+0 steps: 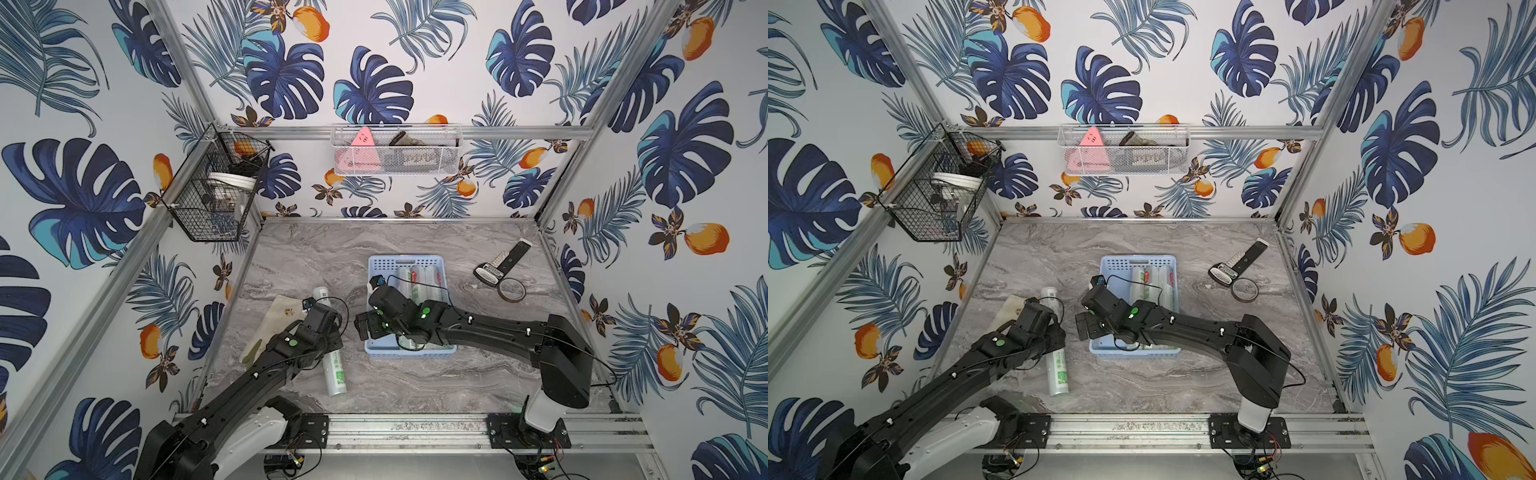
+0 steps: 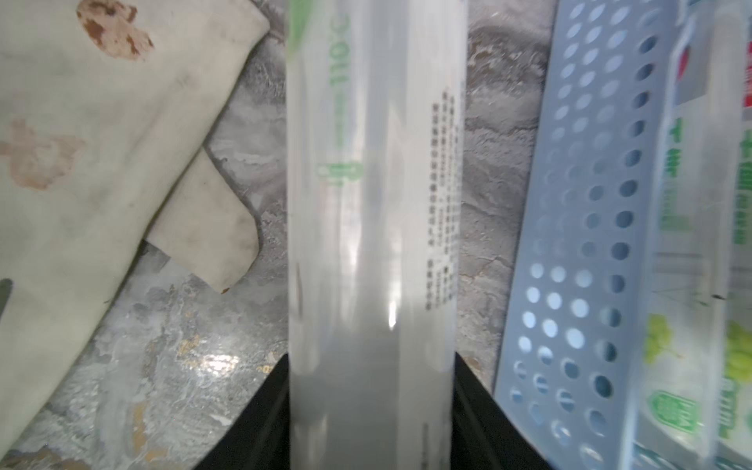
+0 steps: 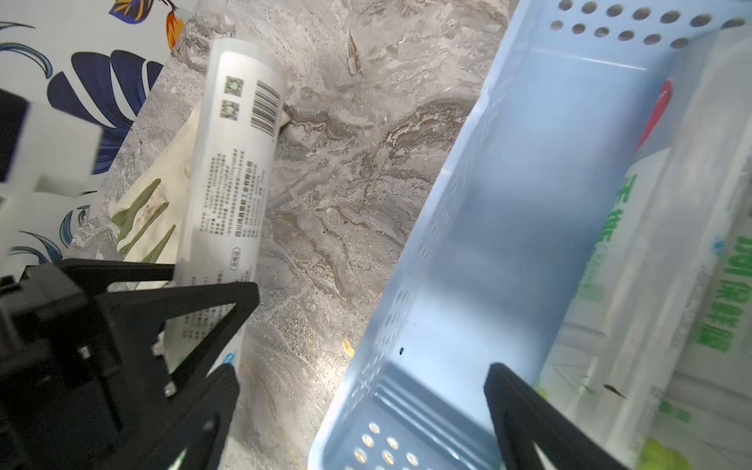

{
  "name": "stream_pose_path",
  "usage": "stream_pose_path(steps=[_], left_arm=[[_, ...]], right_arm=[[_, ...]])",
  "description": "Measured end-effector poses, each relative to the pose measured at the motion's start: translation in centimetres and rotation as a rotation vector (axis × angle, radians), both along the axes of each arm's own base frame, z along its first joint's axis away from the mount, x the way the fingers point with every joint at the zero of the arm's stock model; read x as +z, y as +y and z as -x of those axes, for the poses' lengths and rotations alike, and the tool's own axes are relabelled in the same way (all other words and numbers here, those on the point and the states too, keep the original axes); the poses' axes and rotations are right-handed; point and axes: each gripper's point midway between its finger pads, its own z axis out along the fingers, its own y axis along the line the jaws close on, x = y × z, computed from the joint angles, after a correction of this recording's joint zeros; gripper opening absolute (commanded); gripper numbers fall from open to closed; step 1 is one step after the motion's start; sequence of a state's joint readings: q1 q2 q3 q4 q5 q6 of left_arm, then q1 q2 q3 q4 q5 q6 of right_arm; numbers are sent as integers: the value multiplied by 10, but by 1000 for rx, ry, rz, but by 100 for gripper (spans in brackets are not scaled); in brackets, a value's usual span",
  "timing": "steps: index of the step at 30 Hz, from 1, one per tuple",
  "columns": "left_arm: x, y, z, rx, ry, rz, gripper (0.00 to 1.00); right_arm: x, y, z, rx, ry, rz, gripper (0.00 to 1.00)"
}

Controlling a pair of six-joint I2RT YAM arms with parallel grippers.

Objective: Put the plastic wrap into the basket
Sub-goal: Pick up the plastic wrap from the center of the board, then place the plastic wrap in the basket.

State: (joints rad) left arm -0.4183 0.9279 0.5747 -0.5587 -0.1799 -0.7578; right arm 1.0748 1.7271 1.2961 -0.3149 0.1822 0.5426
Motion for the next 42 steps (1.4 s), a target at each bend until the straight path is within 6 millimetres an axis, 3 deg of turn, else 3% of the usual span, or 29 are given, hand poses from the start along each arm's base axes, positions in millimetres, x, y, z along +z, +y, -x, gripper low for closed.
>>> stream_pose_path(steps=[8,14,20,25,29,32,42], left_arm=[[43,-17,-13,-59,-78,68,30],[58,-43,-24,-156,-80,144,31],[75,-71,-42,-234,-102,210,31],[78,-106,-54,-336,-97,228,31],[75,-136,-68,-390,-86,230,30],[69,-152,-79,-413,-79,235,30],[48,-189,-110,-453,-53,259,30]], right_arm=[[20,-15,-14,-65,-33,-33,99],[31,-31,-18,-95,-38,-55,99],[43,-62,-27,-165,-41,-93,99],[53,-91,-37,-231,-37,-136,99],[49,-115,-42,-277,-19,-138,99],[47,-123,-40,-278,0,-147,99],[30,-151,-43,-329,57,-142,99]])
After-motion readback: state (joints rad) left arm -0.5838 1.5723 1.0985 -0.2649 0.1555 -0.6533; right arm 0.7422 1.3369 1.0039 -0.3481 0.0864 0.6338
